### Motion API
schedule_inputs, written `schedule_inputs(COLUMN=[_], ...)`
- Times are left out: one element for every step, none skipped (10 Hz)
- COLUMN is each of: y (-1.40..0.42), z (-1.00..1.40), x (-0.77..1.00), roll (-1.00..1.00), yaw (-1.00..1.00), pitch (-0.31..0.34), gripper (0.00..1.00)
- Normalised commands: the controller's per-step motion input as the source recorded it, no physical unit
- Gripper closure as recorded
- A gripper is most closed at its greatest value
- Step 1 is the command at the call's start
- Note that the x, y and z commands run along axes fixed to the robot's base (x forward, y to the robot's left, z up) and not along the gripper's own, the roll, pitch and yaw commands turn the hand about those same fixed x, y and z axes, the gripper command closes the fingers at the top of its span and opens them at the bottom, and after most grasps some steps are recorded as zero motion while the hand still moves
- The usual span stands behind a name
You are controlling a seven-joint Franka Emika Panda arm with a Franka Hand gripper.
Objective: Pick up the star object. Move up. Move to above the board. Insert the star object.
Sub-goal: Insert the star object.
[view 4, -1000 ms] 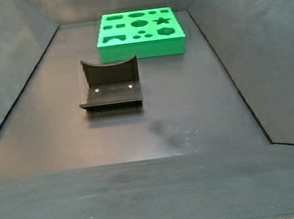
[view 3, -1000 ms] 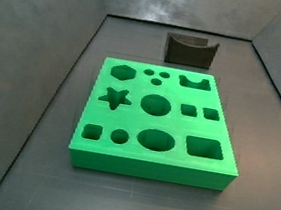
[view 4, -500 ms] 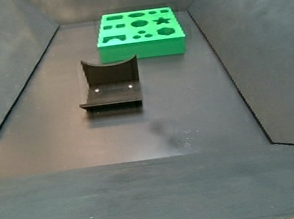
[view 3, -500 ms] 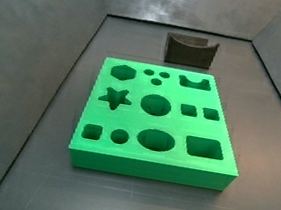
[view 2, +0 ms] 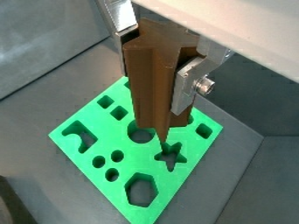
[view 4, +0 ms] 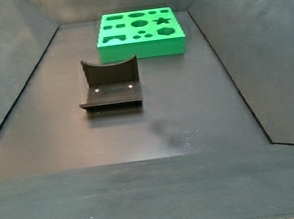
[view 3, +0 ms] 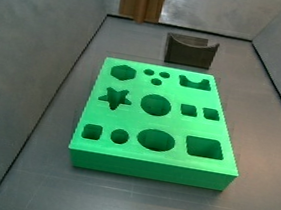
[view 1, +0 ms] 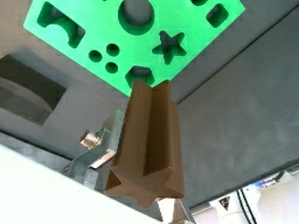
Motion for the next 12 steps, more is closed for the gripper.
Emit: schedule_inputs(y=[-0.04,-0.09,-0.15,-0.16,-0.19,-0.17,-0.15,-0.1,-0.05,-0.03,-0.03,-0.09], z=[-0.46,-0.51,-0.5,-0.52,-0.55,-0.55,-0.56,-0.4,-0.14,-0.43,-0.58,-0.59], x=[0.04,0.0,0.0,0.0,0.0,0.0,0.0,-0.01,-0.03,-0.1,-0.26,-0.19], roll=[0.13,0.16,0.17,0.13,0.16,0.18,0.21,0.15,0.05,0.11,0.17,0.18], yaw=[0.0,0.0,0.0,0.0,0.0,0.0,0.0,-0.01,0.0,0.0,-0.09,-0.08], pitch=[-0.016,-0.066,-0.149,-0.16,-0.169,-0.176,-0.16,-0.156,-0.139,-0.15,-0.141,-0.141], gripper=[1.0,1.0,1.0,1.0,1.0,1.0,1.0,1.0,1.0,1.0,1.0,1.0])
